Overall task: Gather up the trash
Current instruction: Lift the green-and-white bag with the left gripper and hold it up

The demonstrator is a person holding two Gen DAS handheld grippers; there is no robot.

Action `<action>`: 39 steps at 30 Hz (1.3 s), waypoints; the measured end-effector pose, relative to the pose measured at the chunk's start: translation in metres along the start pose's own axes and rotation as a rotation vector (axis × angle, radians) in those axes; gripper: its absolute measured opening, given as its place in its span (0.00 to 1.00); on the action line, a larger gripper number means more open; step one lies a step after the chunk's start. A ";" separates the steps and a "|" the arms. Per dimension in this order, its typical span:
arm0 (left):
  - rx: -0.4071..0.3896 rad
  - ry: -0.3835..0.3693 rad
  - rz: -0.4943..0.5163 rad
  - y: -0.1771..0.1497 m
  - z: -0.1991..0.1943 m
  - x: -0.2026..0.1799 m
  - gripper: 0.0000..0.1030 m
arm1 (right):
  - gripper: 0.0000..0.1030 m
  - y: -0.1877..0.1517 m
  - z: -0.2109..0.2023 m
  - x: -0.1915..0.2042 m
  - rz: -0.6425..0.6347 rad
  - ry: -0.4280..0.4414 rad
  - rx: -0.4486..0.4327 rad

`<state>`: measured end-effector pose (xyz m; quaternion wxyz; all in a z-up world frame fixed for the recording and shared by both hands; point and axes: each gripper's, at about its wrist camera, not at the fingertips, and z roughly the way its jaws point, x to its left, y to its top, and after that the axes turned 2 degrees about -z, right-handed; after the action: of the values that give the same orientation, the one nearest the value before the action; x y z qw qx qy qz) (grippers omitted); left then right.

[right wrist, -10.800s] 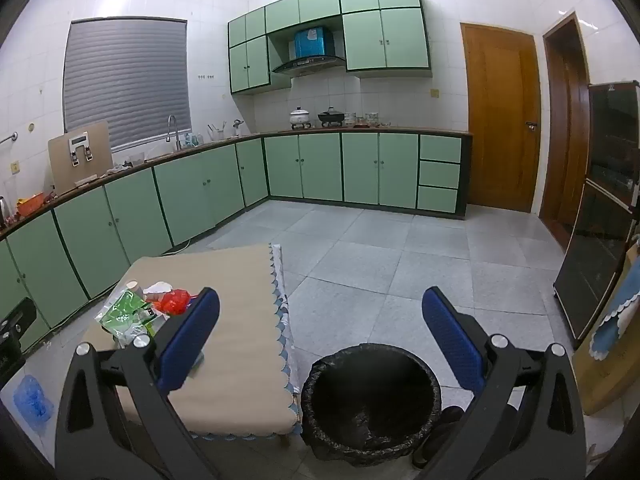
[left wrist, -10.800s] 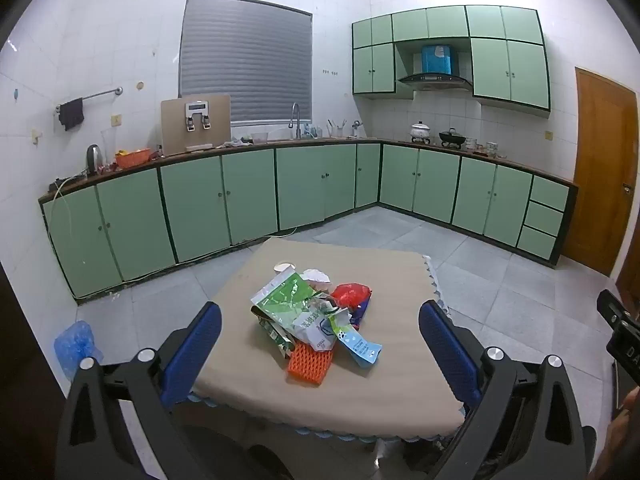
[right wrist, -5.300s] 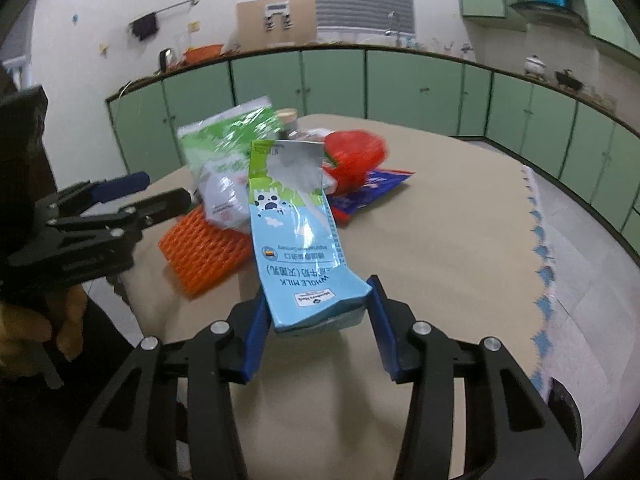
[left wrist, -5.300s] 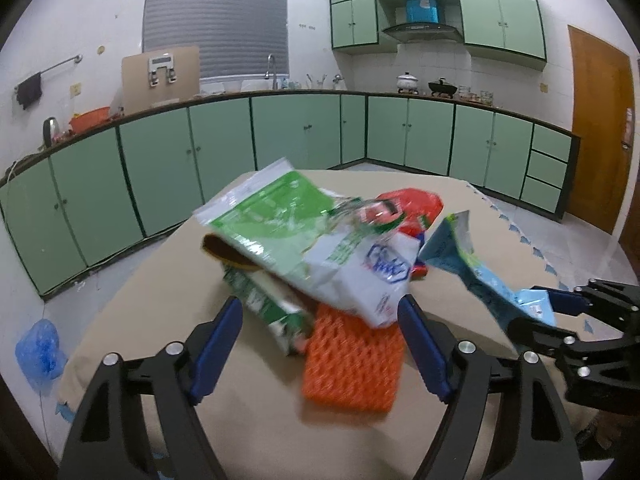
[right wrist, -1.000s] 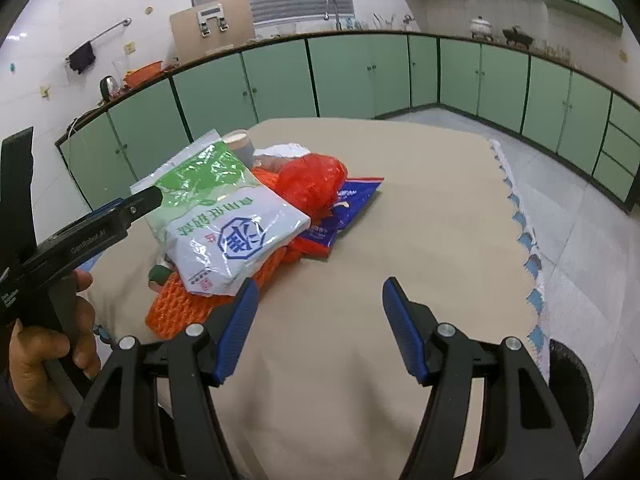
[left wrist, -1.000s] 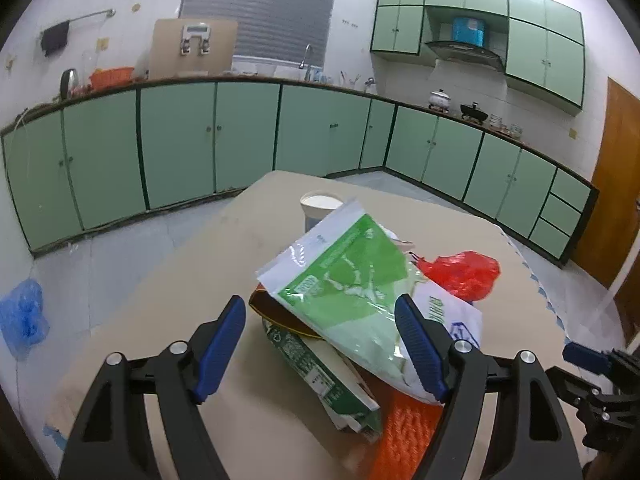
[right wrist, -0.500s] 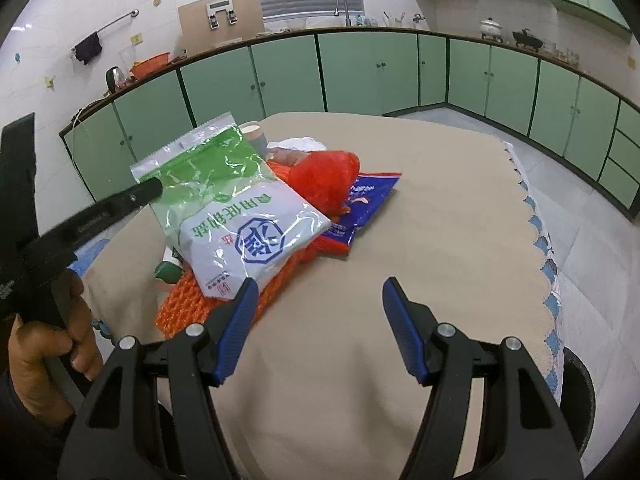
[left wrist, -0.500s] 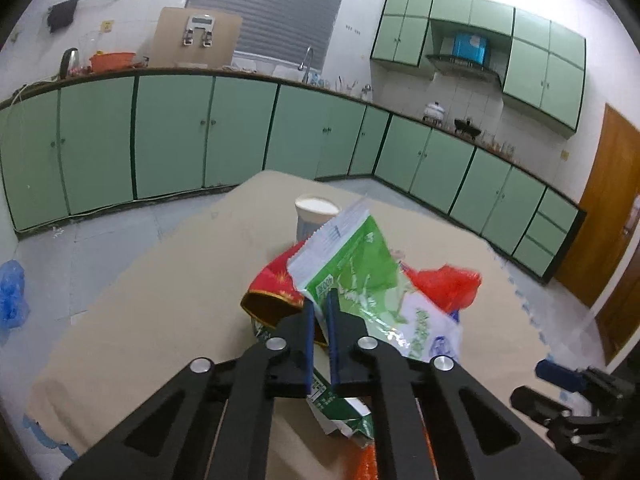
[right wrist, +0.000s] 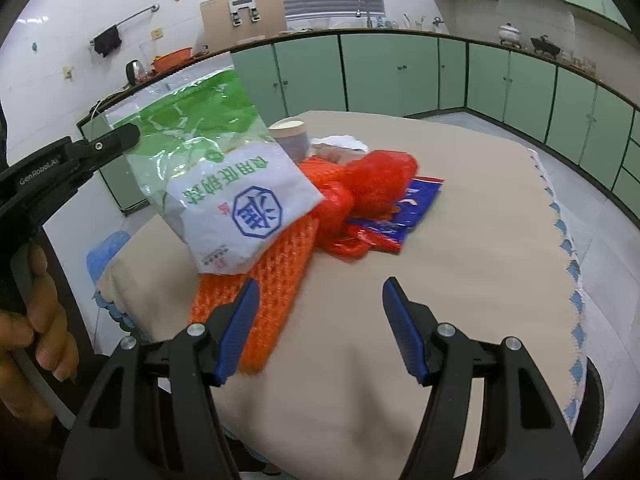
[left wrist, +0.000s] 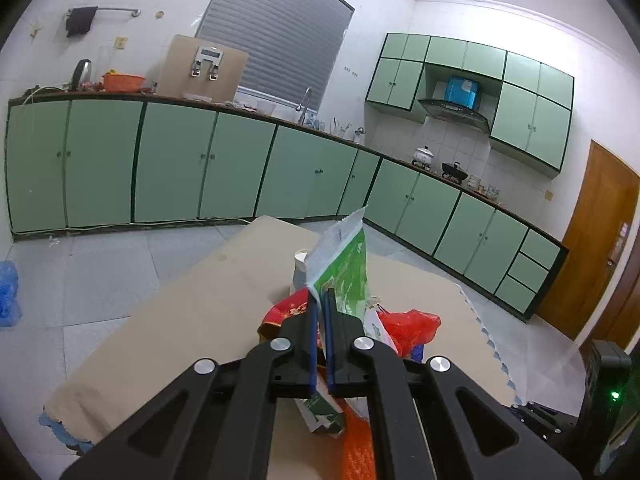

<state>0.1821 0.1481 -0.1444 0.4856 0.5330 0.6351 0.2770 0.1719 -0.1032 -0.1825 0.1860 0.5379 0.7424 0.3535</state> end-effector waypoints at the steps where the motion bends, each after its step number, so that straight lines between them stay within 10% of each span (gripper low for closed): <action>1: -0.001 0.003 0.000 0.000 -0.001 0.001 0.03 | 0.61 0.000 0.001 0.003 -0.001 0.004 0.002; 16: -0.058 -0.020 -0.052 -0.001 -0.027 0.021 0.03 | 0.61 -0.002 0.005 0.033 -0.033 0.027 0.014; 30: -0.051 -0.184 0.021 0.009 0.006 -0.065 0.03 | 0.61 -0.009 -0.017 -0.009 0.046 -0.011 -0.007; 39: -0.028 -0.153 0.055 0.000 0.010 -0.069 0.03 | 0.61 -0.010 -0.019 -0.016 0.065 -0.013 -0.020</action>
<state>0.1887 0.0809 -0.1257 0.5323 0.5631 0.5772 0.2576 0.1586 -0.1254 -0.1785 0.1848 0.5621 0.7197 0.3631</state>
